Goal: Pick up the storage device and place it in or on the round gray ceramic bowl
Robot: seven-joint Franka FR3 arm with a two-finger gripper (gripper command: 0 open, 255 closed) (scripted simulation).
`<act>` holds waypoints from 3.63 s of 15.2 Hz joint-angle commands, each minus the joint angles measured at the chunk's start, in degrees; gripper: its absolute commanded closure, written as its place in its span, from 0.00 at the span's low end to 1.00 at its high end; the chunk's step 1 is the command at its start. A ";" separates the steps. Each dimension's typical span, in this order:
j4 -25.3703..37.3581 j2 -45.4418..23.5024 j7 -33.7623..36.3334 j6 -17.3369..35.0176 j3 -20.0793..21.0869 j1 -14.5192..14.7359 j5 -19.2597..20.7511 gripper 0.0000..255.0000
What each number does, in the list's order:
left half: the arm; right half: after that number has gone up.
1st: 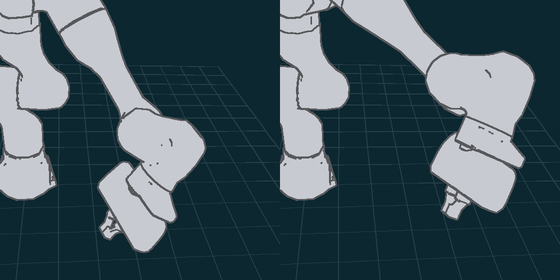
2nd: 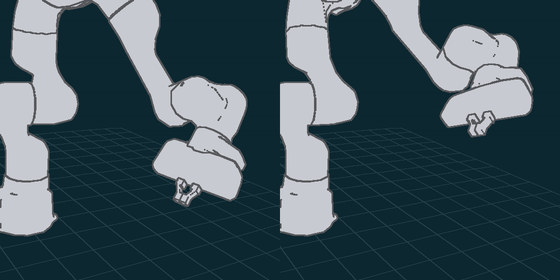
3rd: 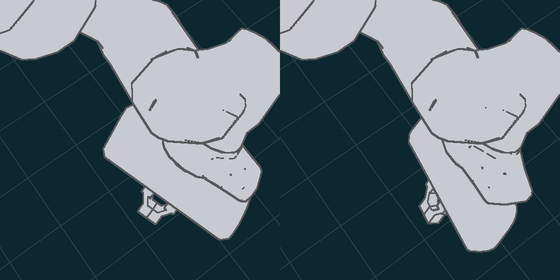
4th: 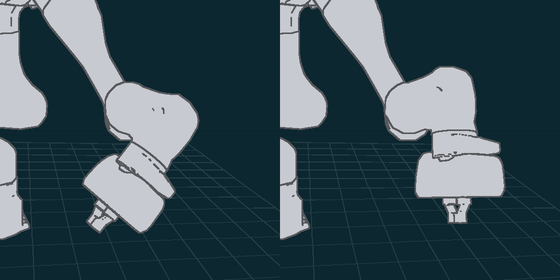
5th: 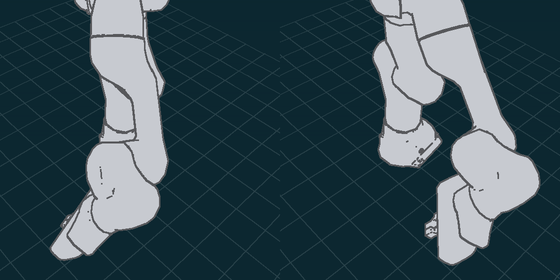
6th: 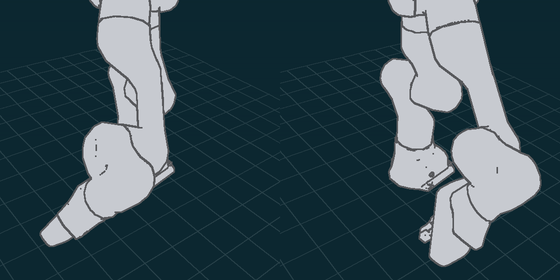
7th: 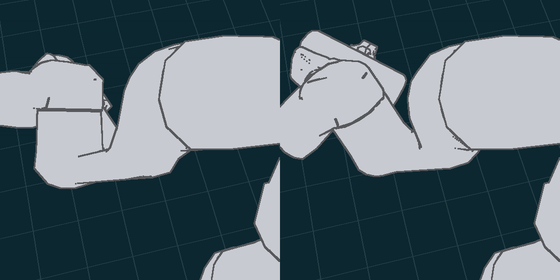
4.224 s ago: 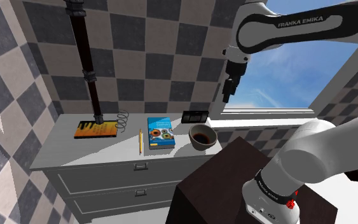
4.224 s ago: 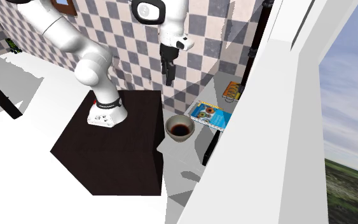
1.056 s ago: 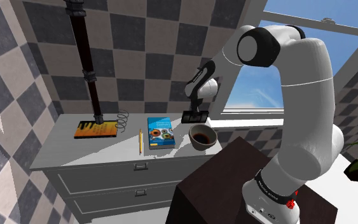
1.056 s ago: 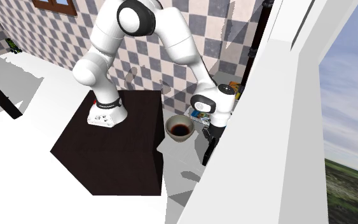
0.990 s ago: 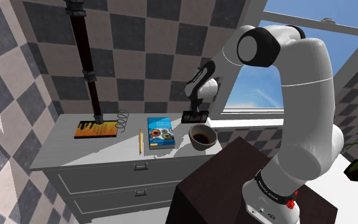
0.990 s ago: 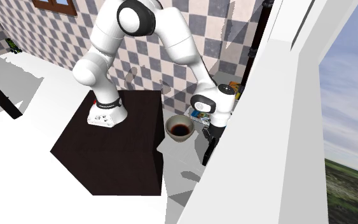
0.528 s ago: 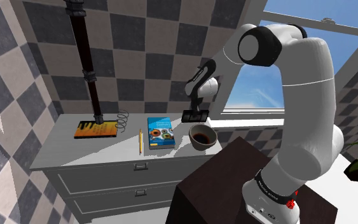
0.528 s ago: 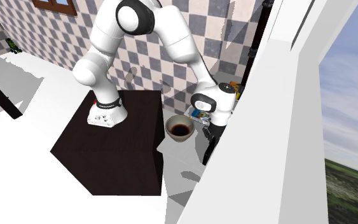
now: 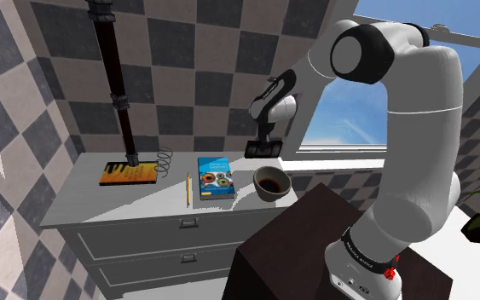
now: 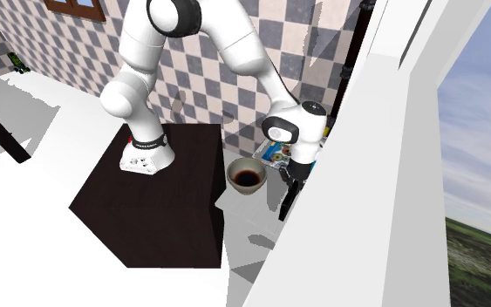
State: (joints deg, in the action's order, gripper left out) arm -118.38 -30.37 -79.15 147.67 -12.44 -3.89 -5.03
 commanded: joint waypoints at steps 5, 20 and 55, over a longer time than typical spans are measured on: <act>-0.47 3.80 0.48 -3.29 -0.86 0.65 1.02 1.00; 0.28 12.47 1.79 -12.54 -2.47 1.93 3.67 1.00; -37.59 32.64 18.42 5.03 0.40 7.61 13.73 1.00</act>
State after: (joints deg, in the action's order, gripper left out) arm -155.96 3.45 -60.65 151.45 -12.00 3.70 8.87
